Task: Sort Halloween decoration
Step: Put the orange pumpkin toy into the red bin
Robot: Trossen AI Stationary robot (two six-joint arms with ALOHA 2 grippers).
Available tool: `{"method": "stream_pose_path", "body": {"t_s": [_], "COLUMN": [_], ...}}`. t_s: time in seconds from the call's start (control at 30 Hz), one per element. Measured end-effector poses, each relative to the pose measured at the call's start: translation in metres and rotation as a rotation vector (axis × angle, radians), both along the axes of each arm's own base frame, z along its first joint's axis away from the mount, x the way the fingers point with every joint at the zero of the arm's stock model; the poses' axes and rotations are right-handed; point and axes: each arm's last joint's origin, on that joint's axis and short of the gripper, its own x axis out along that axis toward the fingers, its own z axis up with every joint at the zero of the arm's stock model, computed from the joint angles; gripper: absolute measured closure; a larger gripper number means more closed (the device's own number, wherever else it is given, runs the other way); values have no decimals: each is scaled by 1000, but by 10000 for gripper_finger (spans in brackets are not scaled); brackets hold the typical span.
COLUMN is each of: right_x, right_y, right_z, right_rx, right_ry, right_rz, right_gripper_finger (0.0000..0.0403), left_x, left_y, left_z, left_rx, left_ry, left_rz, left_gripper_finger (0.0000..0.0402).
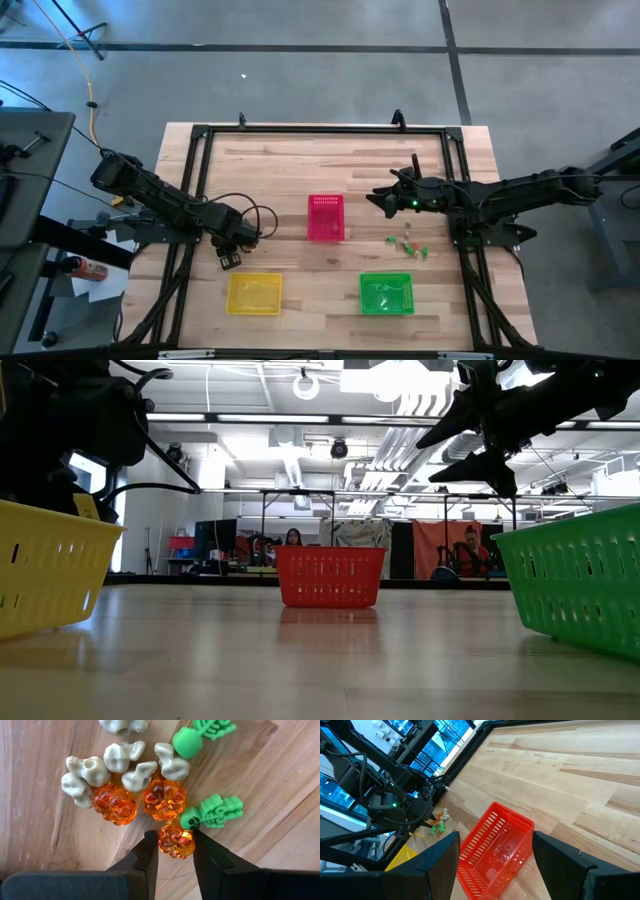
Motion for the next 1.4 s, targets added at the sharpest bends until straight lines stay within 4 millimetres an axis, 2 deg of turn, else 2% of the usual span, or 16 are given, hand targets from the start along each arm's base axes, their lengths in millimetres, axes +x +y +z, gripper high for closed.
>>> {"method": "stream_pose_path", "body": {"t_s": [0.13,0.3,0.37,0.47,0.63,0.8,0.93,1.1,1.23,1.4], "right_x": [0,0,0,0,0,0,0,4,7,5], "right_y": [0,0,0,0,0,0,0,0,1,1], "right_z": [0,0,-1,-1,-2,-2,0,10,29,55], "right_rx": [0,0,0,-1,-8,-10,-10,-31,-128,-370], "right_ry": [0,3,7,12,18,20,-3,-107,-275,-481], "right_rz": [0,0,0,0,3,4,4,12,48,74], "right_gripper_finger": [159,159,159,159,159,159,159,159,159,159], "left_x": [-2,-14,-11,-20,-19,-6,19,52,75,102], "left_y": [1,4,3,6,6,7,7,10,20,39], "left_z": [2,14,24,37,68,99,124,155,168,167], "left_rx": [-2,17,-3,7,-50,-88,-80,45,157,257], "left_ry": [-3,40,-10,28,-122,-444,-869,-1343,-1569,-1713], "left_rz": [-14,0,2,11,31,47,12,-72,-74,-31], "left_gripper_finger": [318,318,318,318,318,318,318,318,318,318]}}
